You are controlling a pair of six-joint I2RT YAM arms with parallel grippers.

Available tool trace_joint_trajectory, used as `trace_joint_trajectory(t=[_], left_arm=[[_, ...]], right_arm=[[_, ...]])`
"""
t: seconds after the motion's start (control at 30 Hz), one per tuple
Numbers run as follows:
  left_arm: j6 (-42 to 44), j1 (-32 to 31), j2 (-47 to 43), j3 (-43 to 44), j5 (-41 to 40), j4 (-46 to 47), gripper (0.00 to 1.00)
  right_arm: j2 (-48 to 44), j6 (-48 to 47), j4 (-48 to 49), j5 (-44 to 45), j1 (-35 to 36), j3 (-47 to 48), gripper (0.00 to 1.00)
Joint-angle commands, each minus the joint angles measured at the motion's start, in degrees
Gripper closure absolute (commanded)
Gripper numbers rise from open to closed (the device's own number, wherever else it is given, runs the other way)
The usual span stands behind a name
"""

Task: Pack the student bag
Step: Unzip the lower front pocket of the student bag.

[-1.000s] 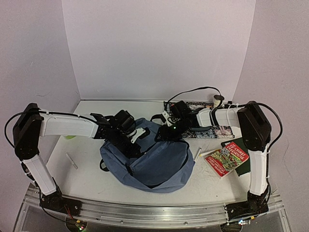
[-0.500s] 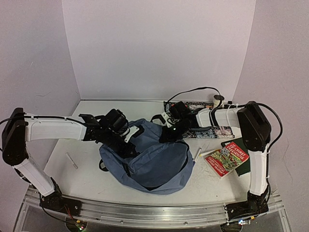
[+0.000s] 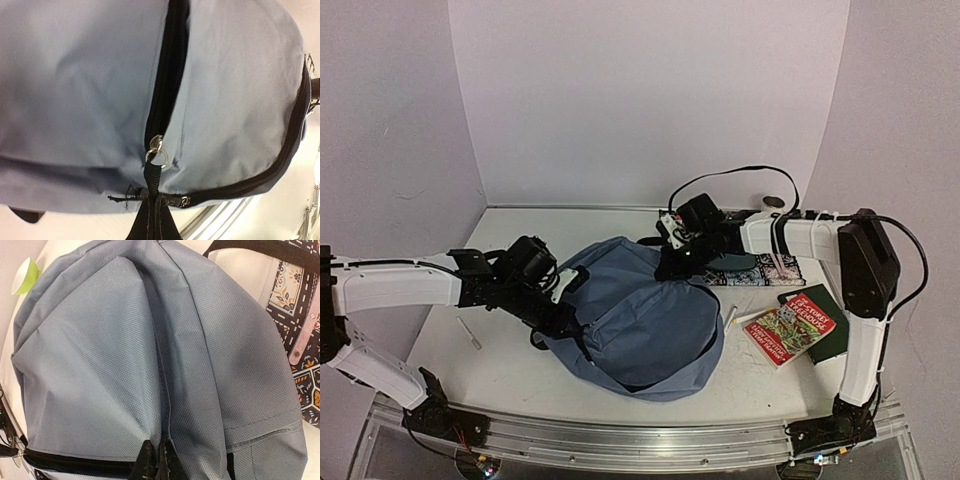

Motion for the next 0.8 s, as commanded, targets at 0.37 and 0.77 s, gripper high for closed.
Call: trace_joint_trajectory(t=[0.37,0.77], left_arm=[[-13.09,-0.23,-6.05,-1.45,-6.91,-7.98,0.90],[-12.21,2.16,-1.56,6.83,-17.37,-6.48,0.55]], right_arm=[[-7.04,1.35,6.57,-0.96,-0.40,-2.07,1.00],[-6.36,1.20,6.94,-2.28,-0.24,-3.71,1.00]])
